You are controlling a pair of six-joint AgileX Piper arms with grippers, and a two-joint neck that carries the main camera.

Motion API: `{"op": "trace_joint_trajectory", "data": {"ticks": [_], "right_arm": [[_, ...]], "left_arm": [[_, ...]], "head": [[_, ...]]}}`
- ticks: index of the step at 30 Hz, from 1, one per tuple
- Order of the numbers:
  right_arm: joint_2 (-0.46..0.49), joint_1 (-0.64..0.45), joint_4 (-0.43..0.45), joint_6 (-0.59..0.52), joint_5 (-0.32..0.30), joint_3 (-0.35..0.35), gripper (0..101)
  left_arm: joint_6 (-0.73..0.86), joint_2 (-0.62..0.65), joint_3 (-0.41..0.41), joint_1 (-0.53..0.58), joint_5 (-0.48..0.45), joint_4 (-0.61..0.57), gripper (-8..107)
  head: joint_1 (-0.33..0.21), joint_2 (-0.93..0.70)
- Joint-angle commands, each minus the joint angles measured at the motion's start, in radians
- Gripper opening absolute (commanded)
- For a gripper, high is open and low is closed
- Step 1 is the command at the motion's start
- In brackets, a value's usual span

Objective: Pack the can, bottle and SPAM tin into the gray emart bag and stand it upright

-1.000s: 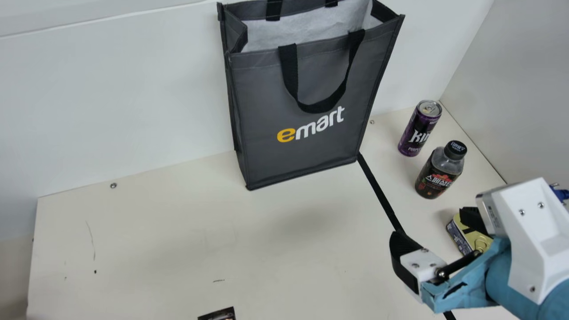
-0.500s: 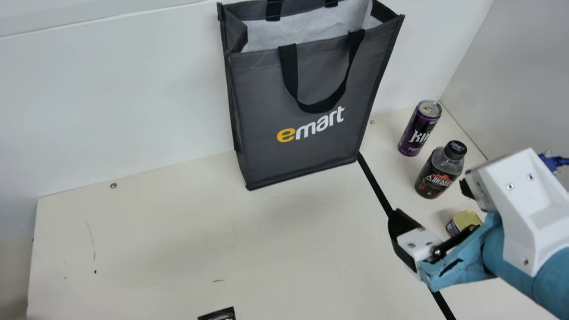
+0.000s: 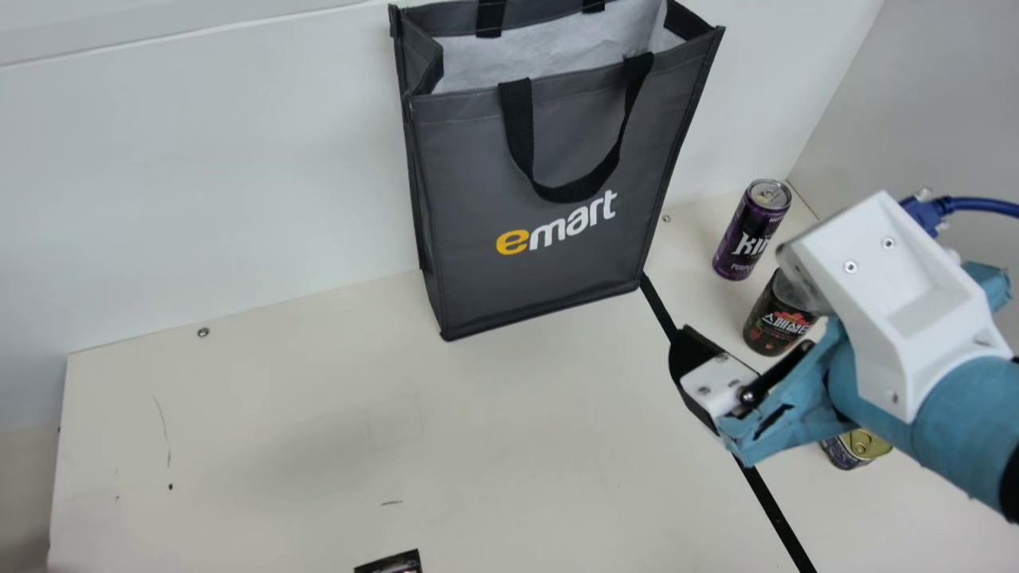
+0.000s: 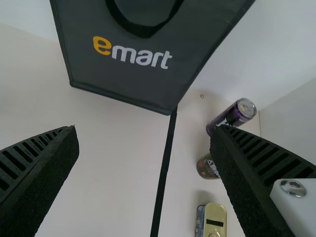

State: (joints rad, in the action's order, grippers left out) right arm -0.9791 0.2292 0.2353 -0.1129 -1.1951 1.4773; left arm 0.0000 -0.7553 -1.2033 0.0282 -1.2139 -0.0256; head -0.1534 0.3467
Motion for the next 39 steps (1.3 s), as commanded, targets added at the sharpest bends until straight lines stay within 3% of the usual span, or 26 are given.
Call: {"op": "trace_joint_trajectory", "data": {"ticks": [1, 9, 16, 39], "right_arm": [[-0.019, 0.011, 0.007, -0.008, -0.005, 0.029, 95], [-0.092, 0.031, 0.006, -0.07, -0.025, 0.144, 95], [-0.151, -0.014, -0.051, -0.172, -0.025, 0.228, 95], [-0.384, -0.29, -0.404, -0.649, -0.025, 0.498, 95]], "left_arm": [[0.0, 0.0, 0.0, 0.0, 0.0, 0.0, 90], [0.0, 0.0, 0.0, 0.0, 0.0, 0.0, 90], [0.0, 0.0, 0.0, 0.0, 0.0, 0.0, 90], [0.0, 0.0, 0.0, 0.0, 0.0, 0.0, 90]], "head": [[-0.021, 0.002], [-0.021, 0.002], [-0.021, 0.002], [-0.021, 0.002]]}}
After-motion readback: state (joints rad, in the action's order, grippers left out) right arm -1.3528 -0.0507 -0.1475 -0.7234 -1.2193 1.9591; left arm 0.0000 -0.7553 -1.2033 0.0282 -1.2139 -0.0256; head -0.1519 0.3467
